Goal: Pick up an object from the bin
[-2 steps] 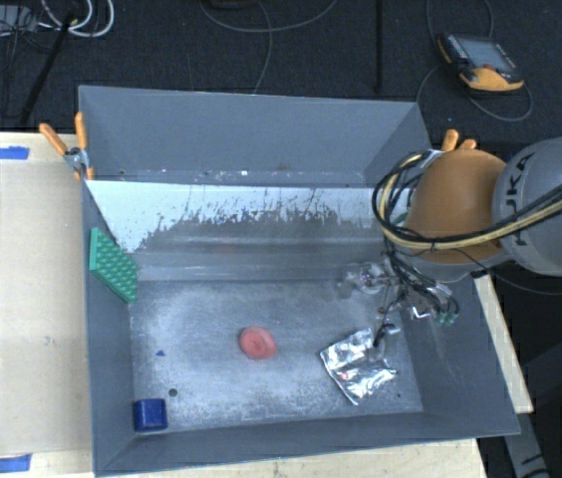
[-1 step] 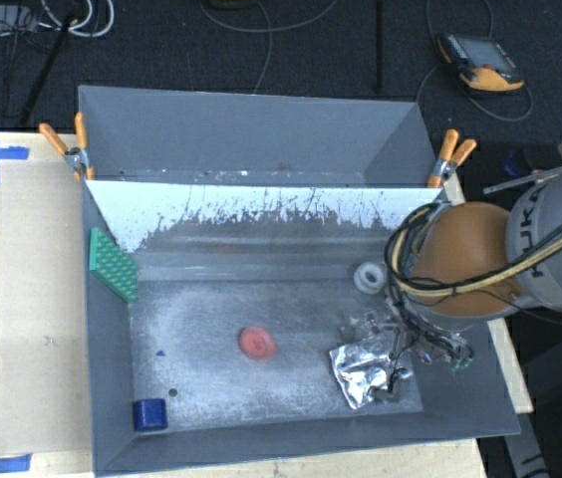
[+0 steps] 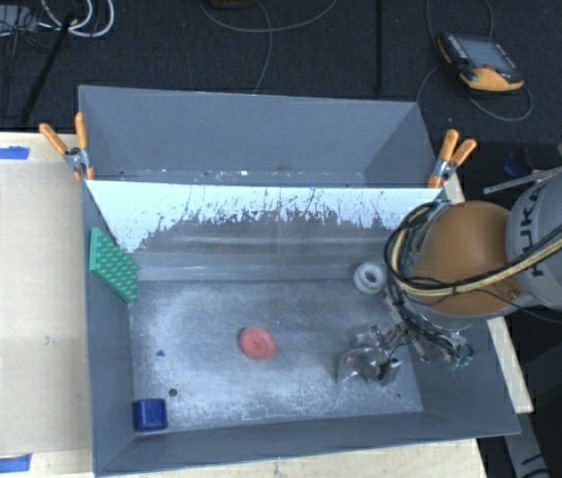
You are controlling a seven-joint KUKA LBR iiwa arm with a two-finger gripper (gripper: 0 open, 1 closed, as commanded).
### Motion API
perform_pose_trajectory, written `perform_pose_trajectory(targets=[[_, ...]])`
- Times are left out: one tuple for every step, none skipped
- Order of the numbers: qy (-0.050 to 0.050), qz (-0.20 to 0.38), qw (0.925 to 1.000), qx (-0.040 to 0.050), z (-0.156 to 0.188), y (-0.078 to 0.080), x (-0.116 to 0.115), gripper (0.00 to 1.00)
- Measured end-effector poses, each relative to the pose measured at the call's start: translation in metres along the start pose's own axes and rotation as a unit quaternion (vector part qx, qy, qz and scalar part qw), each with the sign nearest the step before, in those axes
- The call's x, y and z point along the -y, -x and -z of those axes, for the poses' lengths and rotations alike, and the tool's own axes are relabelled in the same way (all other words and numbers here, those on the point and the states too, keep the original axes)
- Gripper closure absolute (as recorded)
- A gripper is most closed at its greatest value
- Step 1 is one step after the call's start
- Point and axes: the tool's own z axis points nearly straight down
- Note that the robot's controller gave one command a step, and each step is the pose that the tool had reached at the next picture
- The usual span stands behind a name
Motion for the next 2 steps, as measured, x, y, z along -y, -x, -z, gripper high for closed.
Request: perform_pose_trajectory(targets=[[-0.002, 0.127, 0.992, 0.0029, 0.07, 0.042, 0.032, 1.0], [-0.003, 0.121, 0.9926, 0.0047, 0.154, 0.043, 0.042, 1.0]])
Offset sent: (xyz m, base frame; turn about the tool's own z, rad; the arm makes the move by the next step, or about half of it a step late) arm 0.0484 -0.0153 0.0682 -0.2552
